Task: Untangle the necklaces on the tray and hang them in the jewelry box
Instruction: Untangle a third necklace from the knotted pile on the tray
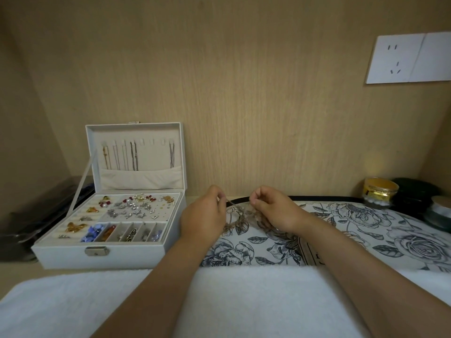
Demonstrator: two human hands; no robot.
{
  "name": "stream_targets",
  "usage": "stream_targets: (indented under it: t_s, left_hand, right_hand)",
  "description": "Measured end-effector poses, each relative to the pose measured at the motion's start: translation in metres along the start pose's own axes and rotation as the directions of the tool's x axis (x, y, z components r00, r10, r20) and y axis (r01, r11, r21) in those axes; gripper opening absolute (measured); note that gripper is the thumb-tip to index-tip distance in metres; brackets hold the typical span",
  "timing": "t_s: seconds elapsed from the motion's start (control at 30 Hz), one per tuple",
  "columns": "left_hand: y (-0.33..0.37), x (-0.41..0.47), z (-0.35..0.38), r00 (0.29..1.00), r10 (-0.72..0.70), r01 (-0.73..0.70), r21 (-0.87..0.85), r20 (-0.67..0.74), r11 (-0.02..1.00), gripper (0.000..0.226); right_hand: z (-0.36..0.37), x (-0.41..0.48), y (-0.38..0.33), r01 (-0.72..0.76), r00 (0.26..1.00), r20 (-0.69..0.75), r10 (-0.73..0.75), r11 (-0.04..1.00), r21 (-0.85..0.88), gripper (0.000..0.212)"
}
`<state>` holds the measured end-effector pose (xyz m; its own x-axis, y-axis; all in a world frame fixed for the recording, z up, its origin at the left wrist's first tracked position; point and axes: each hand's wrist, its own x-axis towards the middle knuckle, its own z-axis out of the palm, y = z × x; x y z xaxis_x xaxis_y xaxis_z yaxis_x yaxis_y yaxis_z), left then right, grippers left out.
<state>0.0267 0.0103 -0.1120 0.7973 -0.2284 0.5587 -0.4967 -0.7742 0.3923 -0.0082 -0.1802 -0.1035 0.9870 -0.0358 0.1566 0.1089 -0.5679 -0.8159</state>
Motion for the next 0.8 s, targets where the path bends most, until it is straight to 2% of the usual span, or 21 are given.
stream_targets:
  t_s: [0.07, 0.17, 0.23, 0.4, 0.53, 0.67, 0.73, 0.8]
  left_hand:
    - [-0.004, 0.002, 0.001, 0.999, -0.046, 0.046, 0.011, -0.027, 0.999, 0.012]
    - [-0.012, 0.003, 0.006, 0.995, -0.092, 0.093, -0.006, 0.037, 0.996, 0.015]
    - [-0.015, 0.003, 0.009, 0.996, -0.054, 0.054, 0.005, 0.077, 0.999, 0.022]
    - [-0.011, 0.004, 0.009, 0.99, 0.075, -0.081, 0.04, 0.117, 0.996, 0.017]
    - [-0.01, 0.002, 0.006, 0.973, 0.094, -0.114, 0.081, 0.211, 0.99, 0.023]
    - [-0.011, 0.003, 0.002, 0.974, 0.101, -0.126, 0.117, 0.204, 0.985, 0.017]
    - [-0.011, 0.002, 0.005, 0.975, 0.097, -0.116, 0.084, 0.201, 0.99, 0.014]
    - [-0.01, 0.003, 0.009, 0.978, 0.047, -0.03, -0.083, 0.203, 0.996, 0.012]
  right_hand:
    - [0.0, 0.001, 0.001, 0.014, 0.999, -0.042, -0.017, 0.998, -0.069, 0.006]
    - [0.001, 0.001, 0.005, 0.042, 0.995, -0.079, -0.062, 0.971, -0.234, 0.01]
    - [0.004, -0.001, 0.006, 0.074, 0.992, -0.077, -0.103, 0.948, -0.309, 0.015]
    - [0.019, -0.002, -0.004, 0.194, 0.975, -0.021, -0.221, 0.896, -0.399, 0.011]
    - [0.023, -0.005, -0.011, 0.215, 0.977, 0.104, -0.188, 0.841, -0.497, 0.022]
    - [0.014, -0.006, -0.009, 0.172, 0.985, 0.073, -0.157, 0.824, -0.54, 0.017]
    - [0.011, -0.006, -0.008, 0.151, 0.988, 0.051, -0.147, 0.834, -0.531, 0.018]
    - [0.011, -0.006, -0.007, 0.134, 0.99, 0.035, -0.133, 0.866, -0.482, 0.022]
